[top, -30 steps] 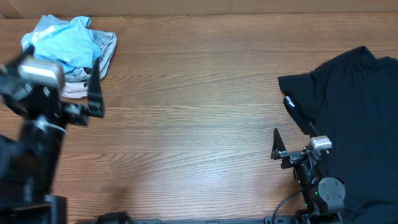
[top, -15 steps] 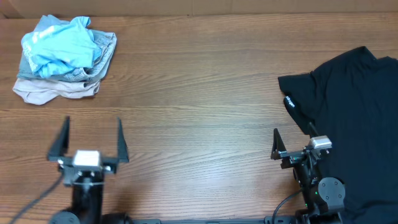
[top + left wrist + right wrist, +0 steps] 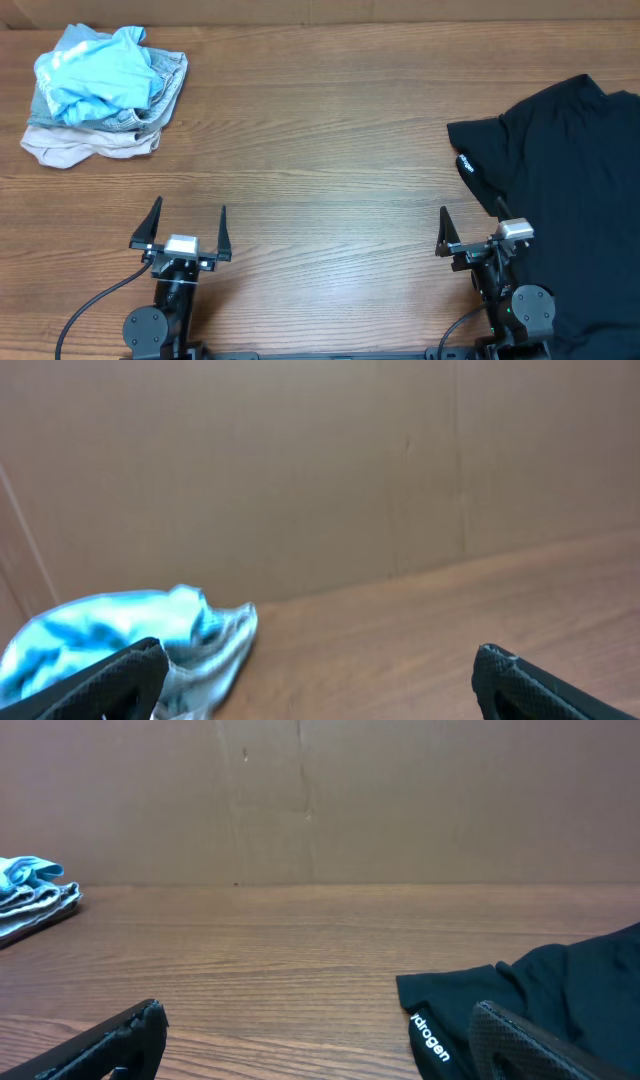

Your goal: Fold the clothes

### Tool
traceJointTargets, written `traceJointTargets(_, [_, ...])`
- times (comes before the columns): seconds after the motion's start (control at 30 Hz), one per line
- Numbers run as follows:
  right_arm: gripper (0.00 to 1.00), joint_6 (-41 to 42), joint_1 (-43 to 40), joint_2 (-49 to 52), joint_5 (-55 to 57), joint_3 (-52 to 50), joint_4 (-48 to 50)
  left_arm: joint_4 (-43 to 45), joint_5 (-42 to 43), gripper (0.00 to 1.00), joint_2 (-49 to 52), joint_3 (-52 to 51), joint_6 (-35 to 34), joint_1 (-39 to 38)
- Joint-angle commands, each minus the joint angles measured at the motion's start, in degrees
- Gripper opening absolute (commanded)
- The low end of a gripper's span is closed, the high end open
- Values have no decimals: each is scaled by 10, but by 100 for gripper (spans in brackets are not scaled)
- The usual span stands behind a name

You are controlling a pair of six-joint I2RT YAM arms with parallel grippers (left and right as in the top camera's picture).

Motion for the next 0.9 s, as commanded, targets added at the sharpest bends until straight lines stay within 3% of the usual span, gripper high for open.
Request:
traceJointTargets(0.0, [100,6,-3,-6,0,-6,4,-7,-13,100,-7,-2,0,-10])
traceJointTargets(0.27, [100,6,-3,-6,0,-6,4,-121,-14,100,-6,-2,0,-15])
traceJointTargets(0.87, [100,6,-3,-6,0,-6,4,-118,-13,100,-2,-2,0,-15])
